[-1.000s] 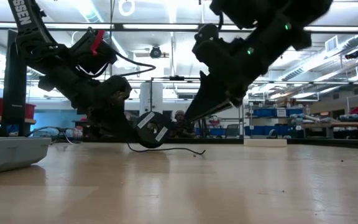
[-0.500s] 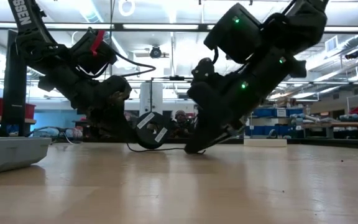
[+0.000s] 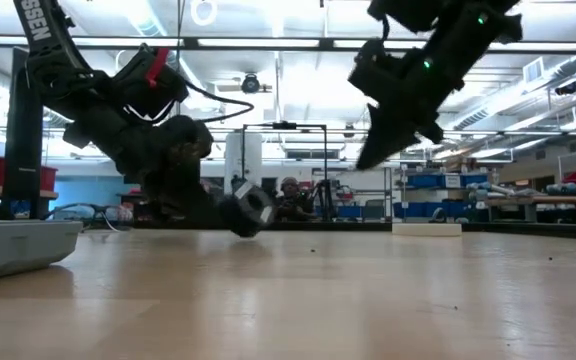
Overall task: Coil cords
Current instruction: Coil the black wire on the black spool
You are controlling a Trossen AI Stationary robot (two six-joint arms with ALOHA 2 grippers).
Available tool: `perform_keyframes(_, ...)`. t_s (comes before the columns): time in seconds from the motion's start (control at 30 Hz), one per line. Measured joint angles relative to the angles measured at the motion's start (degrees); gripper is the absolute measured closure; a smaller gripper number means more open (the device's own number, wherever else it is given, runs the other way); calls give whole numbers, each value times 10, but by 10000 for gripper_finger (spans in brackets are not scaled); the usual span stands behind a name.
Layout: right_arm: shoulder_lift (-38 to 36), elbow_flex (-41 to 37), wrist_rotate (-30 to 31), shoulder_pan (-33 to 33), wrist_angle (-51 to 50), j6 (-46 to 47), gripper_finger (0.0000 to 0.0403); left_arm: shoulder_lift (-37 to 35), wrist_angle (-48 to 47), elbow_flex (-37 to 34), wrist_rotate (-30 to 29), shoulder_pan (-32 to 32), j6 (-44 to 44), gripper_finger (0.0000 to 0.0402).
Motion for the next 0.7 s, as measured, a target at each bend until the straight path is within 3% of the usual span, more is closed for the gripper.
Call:
perform_keyframes(0.2,24,0,-57,-6,50,-33,402,0,74,0,7,0,-5,401)
perform_keyframes(0.33,68,-1,-67,3,41,-29,402,0,99,0,48,0,-4,401)
perform_keyframes(0.5,92,-1,-58,0,41,-20,402,0,87,0,76,0,-3,401)
perform_keyframes(0.7,63,0,-45,-12,35,-28,403,0,23,0,78,0,-1,401)
